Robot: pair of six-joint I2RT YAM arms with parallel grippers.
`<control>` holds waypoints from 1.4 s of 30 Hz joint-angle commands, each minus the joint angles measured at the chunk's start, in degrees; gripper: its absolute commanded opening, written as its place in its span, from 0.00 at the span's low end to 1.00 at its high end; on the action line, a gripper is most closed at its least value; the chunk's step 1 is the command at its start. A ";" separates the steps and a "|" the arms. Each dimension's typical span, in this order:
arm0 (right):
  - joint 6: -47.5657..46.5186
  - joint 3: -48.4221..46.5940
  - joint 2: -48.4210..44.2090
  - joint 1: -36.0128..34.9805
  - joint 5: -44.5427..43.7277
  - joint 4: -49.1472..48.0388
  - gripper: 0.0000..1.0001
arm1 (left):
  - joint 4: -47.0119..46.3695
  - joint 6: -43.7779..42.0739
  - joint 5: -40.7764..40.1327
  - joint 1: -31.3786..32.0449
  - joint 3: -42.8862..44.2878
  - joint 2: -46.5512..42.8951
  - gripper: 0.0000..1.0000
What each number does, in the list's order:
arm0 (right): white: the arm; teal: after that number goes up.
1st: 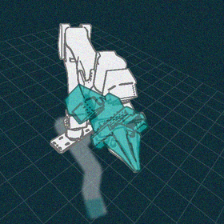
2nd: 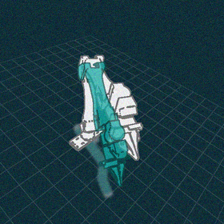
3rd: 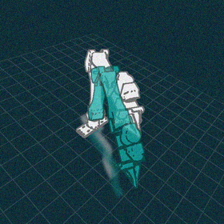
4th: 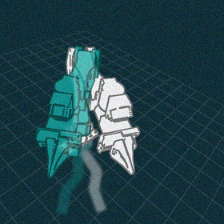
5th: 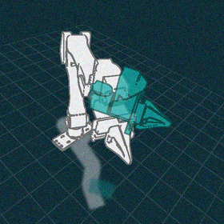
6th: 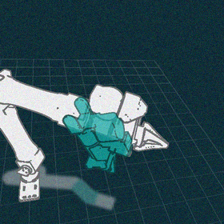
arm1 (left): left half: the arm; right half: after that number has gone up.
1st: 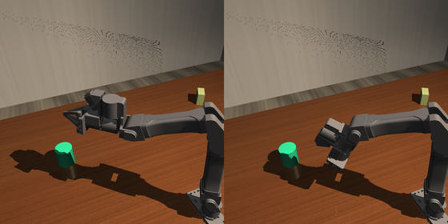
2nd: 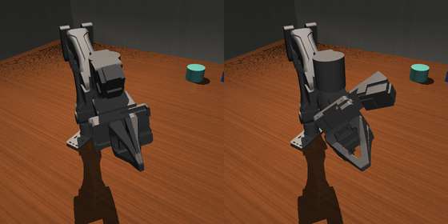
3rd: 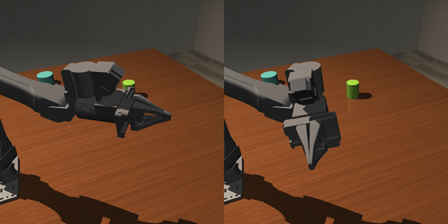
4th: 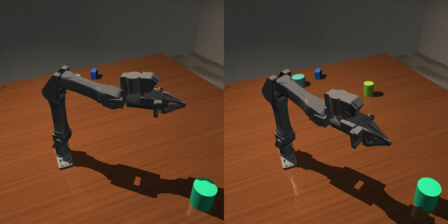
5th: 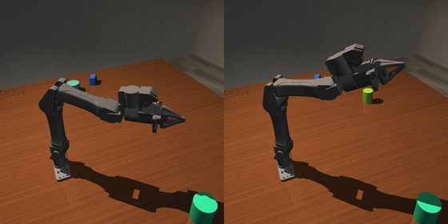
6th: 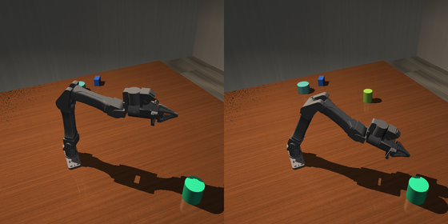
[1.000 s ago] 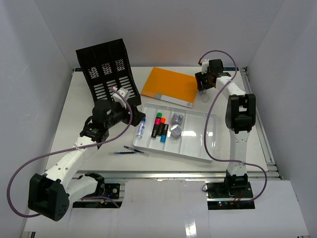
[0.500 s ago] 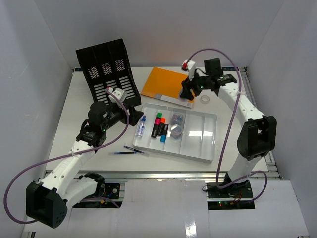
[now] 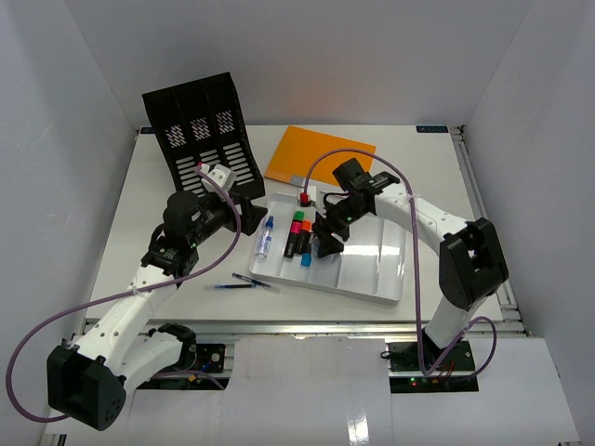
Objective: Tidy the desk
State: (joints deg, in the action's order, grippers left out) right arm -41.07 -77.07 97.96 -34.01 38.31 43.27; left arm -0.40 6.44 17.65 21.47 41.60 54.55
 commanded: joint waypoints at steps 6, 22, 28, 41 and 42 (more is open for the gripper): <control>-2.97 3.84 -0.86 -3.14 0.17 2.98 0.21 | -0.12 -0.37 -0.33 -0.29 -0.56 -1.20 0.89; -0.05 7.71 -3.10 -4.74 -12.31 -5.22 0.90 | -0.30 0.50 -0.87 -0.29 -0.74 -0.76 0.92; 0.31 7.17 -7.16 -4.75 -12.08 -4.89 0.90 | -0.90 5.48 0.67 -0.29 -2.26 -1.54 0.98; 18.95 3.54 -9.17 23.58 -8.02 -14.45 0.90 | 12.05 27.57 -2.33 -0.47 -7.25 -10.91 0.98; 21.53 2.65 -5.95 27.96 -6.20 -14.67 0.92 | 14.45 26.94 -3.50 -0.53 -6.78 -12.73 0.98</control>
State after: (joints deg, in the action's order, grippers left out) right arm -30.32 -70.79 84.88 -19.73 23.35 31.19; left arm 7.27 29.15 17.32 21.44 34.20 47.60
